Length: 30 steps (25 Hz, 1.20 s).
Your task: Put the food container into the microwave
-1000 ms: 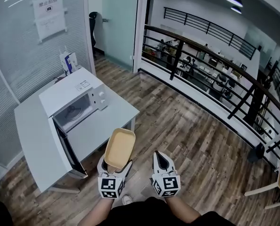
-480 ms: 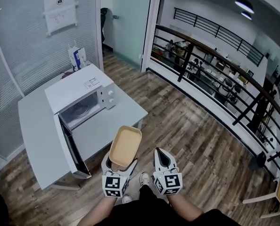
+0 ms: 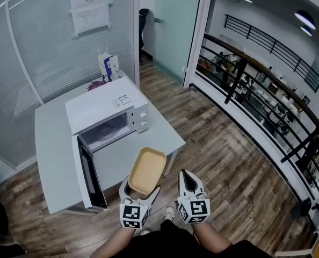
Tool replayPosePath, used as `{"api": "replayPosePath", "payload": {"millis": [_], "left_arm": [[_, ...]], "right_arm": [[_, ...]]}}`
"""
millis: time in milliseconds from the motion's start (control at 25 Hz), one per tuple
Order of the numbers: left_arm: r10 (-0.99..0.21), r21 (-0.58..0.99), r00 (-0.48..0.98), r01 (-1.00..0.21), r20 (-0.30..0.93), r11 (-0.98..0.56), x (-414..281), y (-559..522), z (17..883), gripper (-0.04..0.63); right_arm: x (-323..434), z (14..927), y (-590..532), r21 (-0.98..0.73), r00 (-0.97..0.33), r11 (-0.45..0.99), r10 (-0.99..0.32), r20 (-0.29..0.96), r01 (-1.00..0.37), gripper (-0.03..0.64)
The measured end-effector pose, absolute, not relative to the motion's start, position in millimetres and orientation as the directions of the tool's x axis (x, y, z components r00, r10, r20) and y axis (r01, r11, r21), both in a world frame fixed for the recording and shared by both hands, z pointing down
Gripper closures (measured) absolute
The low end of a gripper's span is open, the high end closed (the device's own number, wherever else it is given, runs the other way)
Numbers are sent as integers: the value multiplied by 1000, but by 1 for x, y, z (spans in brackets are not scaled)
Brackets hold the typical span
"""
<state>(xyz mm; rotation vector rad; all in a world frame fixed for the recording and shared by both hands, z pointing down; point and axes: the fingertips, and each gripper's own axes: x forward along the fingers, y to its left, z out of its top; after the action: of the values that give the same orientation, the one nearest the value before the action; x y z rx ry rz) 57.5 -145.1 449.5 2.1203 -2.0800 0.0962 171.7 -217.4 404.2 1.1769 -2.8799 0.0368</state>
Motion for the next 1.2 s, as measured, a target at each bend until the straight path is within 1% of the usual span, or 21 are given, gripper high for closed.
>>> {"api": "replayPosePath", "payload": {"millis": [440, 760, 960, 1200], "left_arm": [[-967, 59, -147, -985, 205, 163, 30, -194, 461, 94], [-939, 56, -260, -959, 223, 279, 21, -206, 463, 92], [-922, 47, -306, -944, 236, 325, 18, -206, 460, 94], [-905, 34, -354, -928, 237, 372, -3, -201, 463, 94]], "right_arm": [[116, 404, -290, -45, -836, 835, -547, 26, -548, 612], [97, 412, -312, -77, -900, 896, -436, 27, -436, 612], [92, 414, -317, -94, -917, 913, -396, 32, -398, 612], [71, 417, -322, -88, -927, 923, -374, 35, -376, 612]]}}
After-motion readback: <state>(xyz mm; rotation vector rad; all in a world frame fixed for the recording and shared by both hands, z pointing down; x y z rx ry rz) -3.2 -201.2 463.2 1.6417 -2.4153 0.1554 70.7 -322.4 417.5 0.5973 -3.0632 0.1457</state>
